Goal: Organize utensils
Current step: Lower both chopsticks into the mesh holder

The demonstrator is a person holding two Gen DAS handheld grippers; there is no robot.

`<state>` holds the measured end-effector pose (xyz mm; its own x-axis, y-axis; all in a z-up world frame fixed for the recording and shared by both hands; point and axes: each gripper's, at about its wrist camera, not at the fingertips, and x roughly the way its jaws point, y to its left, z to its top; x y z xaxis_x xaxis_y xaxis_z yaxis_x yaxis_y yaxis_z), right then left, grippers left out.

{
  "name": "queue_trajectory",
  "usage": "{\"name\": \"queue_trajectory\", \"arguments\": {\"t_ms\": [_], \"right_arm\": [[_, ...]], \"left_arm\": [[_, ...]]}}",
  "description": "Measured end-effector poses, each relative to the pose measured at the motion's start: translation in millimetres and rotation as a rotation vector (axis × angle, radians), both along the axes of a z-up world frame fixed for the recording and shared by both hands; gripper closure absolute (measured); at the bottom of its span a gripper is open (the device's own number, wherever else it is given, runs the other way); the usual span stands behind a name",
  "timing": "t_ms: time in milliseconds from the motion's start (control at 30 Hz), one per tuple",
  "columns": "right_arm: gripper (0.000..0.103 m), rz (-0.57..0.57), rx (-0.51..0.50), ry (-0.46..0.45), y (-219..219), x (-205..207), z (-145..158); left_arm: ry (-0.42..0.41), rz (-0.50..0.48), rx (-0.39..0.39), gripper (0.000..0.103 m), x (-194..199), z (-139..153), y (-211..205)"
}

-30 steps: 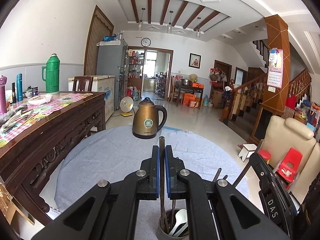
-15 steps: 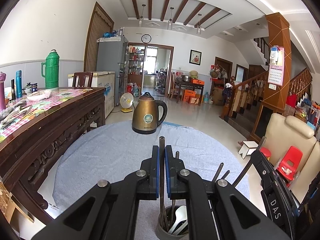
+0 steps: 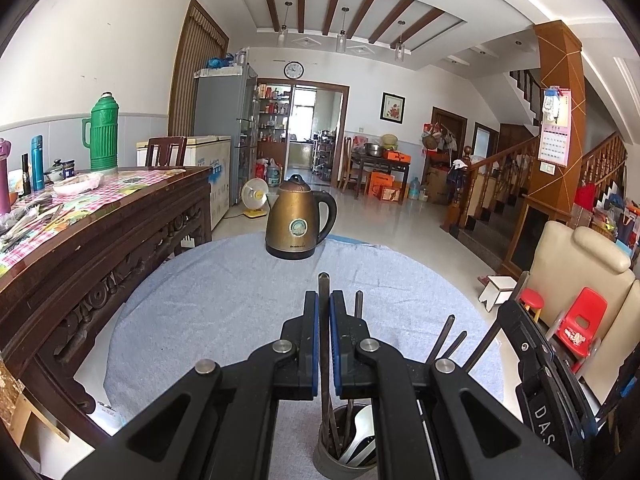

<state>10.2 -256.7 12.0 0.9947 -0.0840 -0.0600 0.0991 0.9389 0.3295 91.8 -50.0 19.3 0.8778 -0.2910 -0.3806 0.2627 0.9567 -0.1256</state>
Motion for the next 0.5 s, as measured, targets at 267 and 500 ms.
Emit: {"name": "queue_trajectory", "arguments": {"t_ms": [267,500], "right_arm": [[0.096,0.013,0.001,0.015,-3.9,0.1,-12.4],[0.096,0.043,0.008,0.047,-7.7,2.6,-24.0]], "left_arm": [[0.017,0.001,0.000,0.098,1.9,-5.8,0.4],[0.033,-0.010,-0.018,0.097,5.8,-13.6,5.6]]}}
